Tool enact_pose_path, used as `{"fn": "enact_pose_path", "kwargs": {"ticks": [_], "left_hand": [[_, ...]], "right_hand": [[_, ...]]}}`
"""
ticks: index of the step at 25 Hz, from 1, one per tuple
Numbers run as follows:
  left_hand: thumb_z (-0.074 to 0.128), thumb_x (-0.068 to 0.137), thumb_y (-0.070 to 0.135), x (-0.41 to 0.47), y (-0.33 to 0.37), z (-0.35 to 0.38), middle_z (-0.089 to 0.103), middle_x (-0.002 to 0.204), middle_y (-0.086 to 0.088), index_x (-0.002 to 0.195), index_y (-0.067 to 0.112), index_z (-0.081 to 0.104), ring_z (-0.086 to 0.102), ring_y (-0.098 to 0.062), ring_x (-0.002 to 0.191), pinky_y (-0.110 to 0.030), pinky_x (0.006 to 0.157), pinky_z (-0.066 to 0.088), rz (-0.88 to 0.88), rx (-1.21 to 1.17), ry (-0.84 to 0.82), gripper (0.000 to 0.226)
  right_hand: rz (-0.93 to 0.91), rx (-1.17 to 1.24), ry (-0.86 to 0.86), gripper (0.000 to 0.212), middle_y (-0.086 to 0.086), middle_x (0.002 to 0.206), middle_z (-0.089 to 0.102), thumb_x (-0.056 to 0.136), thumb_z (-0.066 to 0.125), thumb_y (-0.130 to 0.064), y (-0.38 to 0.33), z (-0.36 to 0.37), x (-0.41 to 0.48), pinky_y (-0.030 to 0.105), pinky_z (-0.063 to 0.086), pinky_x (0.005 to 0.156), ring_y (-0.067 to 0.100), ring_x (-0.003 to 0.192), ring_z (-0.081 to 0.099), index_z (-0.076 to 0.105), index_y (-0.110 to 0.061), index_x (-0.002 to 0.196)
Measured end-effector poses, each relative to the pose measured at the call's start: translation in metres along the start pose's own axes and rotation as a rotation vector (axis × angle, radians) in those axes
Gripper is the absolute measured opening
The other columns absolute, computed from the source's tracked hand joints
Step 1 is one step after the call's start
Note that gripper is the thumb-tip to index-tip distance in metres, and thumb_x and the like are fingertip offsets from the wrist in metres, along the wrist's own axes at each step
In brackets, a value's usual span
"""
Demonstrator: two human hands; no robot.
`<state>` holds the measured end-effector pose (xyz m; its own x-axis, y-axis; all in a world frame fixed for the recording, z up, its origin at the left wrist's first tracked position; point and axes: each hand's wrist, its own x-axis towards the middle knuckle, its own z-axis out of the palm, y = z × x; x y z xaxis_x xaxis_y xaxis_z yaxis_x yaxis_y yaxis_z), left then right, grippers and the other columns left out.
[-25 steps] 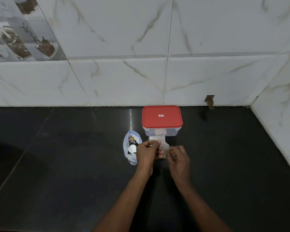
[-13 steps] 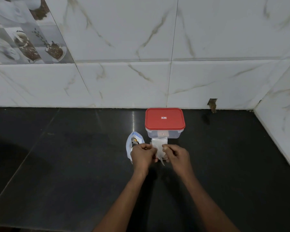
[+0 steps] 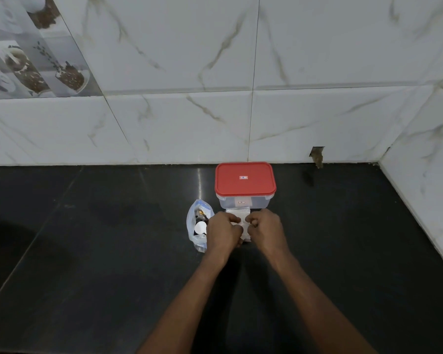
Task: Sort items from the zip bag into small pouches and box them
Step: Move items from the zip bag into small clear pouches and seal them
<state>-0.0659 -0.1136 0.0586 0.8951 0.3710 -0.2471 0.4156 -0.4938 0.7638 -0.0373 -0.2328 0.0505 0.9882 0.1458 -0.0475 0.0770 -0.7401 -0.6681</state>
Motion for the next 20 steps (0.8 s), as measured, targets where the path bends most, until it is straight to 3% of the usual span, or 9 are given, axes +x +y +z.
{"fn": "enact_pose_path", "kwargs": {"ticks": [2, 4, 7, 10, 12, 15, 18, 20], "left_hand": [[0.063, 0.087, 0.007, 0.004, 0.011, 0.002, 0.075, 0.088, -0.014, 0.102, 0.008, 0.077, 0.074, -0.025, 0.074, -0.037, 0.076, 0.062, 0.095, 0.228, -0.057, 0.02], [0.063, 0.088, 0.012, 0.01, 0.019, 0.001, 0.073, 0.099, -0.015, 0.1, 0.009, 0.076, 0.071, -0.029, 0.092, -0.04, 0.086, 0.058, 0.16, 0.374, -0.087, 0.018], [0.068, 0.09, 0.024, 0.017, 0.016, -0.014, 0.064, 0.127, -0.007, 0.132, 0.016, 0.065, 0.062, -0.021, 0.114, -0.033, 0.094, 0.05, 0.189, 0.298, -0.173, 0.042], [0.086, 0.075, 0.039, 0.013, -0.009, -0.024, 0.049, 0.14, 0.006, 0.147, 0.021, 0.05, 0.053, -0.013, 0.124, -0.028, 0.101, 0.045, 0.262, 0.085, -0.332, 0.083], [0.094, 0.062, 0.032, 0.01, -0.025, -0.017, 0.054, 0.139, 0.008, 0.145, 0.022, 0.051, 0.054, -0.011, 0.126, -0.027, 0.104, 0.047, 0.278, -0.037, -0.34, 0.094], [0.093, 0.061, 0.016, 0.003, -0.036, -0.004, 0.071, 0.119, 0.005, 0.13, 0.026, 0.063, 0.066, -0.01, 0.113, -0.033, 0.102, 0.053, 0.233, -0.234, -0.286, 0.076], [0.087, 0.068, 0.007, -0.005, -0.039, -0.004, 0.069, 0.114, 0.017, 0.135, 0.031, 0.055, 0.061, 0.013, 0.105, -0.01, 0.093, 0.048, 0.227, -0.201, -0.238, 0.078], [0.085, 0.072, 0.009, -0.005, -0.046, -0.003, 0.064, 0.119, 0.02, 0.14, 0.032, 0.05, 0.056, 0.018, 0.106, -0.008, 0.094, 0.046, 0.218, -0.169, -0.22, 0.079]], "right_hand": [[-0.003, -0.127, -0.02, 0.02, 0.005, 0.095, 0.058, 0.089, 0.048, -0.004, -0.005, 0.002, 0.001, 0.02, 0.036, 0.059, 0.019, 0.081, 0.057, 0.063, -0.007, 0.103], [0.023, -0.199, -0.025, 0.014, 0.005, 0.092, 0.059, 0.093, 0.043, -0.011, -0.011, 0.001, 0.002, 0.027, 0.038, 0.059, 0.021, 0.079, 0.057, 0.054, -0.012, 0.101], [0.025, -0.099, -0.038, 0.017, 0.008, 0.095, 0.062, 0.09, 0.053, -0.002, -0.008, -0.007, 0.005, 0.024, 0.041, 0.064, 0.025, 0.086, 0.062, 0.067, -0.007, 0.099], [0.02, 0.076, -0.02, 0.018, 0.003, 0.08, 0.066, 0.082, 0.059, 0.004, 0.002, -0.021, 0.009, 0.028, 0.054, 0.062, 0.019, 0.073, 0.065, 0.068, -0.011, 0.089], [0.013, 0.163, -0.027, 0.015, -0.001, 0.07, 0.064, 0.079, 0.068, 0.002, 0.001, -0.026, 0.012, 0.03, 0.057, 0.065, 0.012, 0.064, 0.063, 0.066, -0.012, 0.083], [-0.004, 0.216, -0.048, 0.016, -0.002, 0.061, 0.061, 0.078, 0.075, -0.001, -0.008, -0.023, 0.013, 0.025, 0.053, 0.056, 0.005, 0.051, 0.058, 0.064, -0.012, 0.074], [0.039, 0.404, -0.084, 0.016, 0.008, 0.061, 0.063, 0.08, 0.071, 0.003, -0.011, -0.022, 0.013, 0.021, 0.045, 0.047, 0.008, 0.044, 0.055, 0.06, -0.008, 0.075], [0.028, 0.451, -0.163, 0.018, 0.005, 0.067, 0.066, 0.083, 0.065, 0.006, -0.011, -0.023, 0.013, 0.023, 0.045, 0.051, 0.012, 0.051, 0.055, 0.065, -0.011, 0.076]]}}
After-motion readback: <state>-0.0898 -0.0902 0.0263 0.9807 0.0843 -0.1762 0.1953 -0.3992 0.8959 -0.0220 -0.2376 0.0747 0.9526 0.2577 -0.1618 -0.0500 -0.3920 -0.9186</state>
